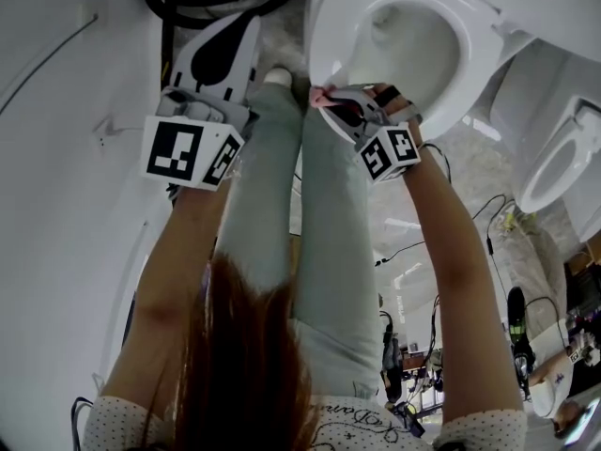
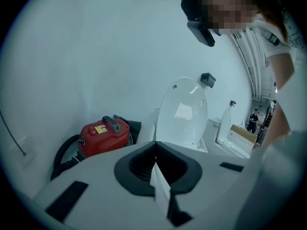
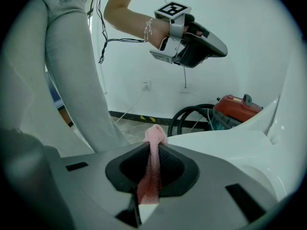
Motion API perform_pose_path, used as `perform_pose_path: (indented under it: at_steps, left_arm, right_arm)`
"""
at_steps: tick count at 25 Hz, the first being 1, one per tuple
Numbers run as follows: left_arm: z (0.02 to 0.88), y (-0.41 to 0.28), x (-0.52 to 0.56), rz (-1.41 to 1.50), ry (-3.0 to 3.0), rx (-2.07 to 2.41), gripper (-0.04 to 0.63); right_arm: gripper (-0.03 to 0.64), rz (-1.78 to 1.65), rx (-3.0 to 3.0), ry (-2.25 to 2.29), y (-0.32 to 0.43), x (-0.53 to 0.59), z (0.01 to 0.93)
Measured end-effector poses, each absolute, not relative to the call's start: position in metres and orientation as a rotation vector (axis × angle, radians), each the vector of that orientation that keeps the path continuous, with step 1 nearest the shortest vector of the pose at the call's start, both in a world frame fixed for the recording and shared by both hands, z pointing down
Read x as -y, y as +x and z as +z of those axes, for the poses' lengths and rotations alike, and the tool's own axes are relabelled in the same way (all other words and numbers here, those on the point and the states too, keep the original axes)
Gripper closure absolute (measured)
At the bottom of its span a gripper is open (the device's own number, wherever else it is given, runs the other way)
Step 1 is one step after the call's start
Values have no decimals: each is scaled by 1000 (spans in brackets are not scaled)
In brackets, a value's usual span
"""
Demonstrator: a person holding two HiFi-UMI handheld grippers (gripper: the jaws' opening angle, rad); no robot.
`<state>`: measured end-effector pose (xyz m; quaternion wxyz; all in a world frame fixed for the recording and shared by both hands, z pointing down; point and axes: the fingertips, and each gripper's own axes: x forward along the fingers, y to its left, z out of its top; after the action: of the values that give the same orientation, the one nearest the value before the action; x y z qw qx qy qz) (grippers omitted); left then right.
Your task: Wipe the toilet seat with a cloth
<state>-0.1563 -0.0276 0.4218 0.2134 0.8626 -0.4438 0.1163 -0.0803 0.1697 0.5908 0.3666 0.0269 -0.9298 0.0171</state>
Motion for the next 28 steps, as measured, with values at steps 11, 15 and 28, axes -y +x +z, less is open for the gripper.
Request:
perform_pose_path:
  at_steps: [11, 15, 28]
  left_arm:
    - [421, -158, 42, 345, 2383, 1227, 591]
    - [421, -156, 43, 352, 2383, 1215, 591]
    - [418, -156, 49, 369, 2373, 1225, 591]
  right_arm:
    - [565, 37, 2408, 50, -87, -147, 590]
    - [565, 34, 2419, 67, -89, -134, 589]
    - [564, 1, 2454, 119, -98, -91, 586]
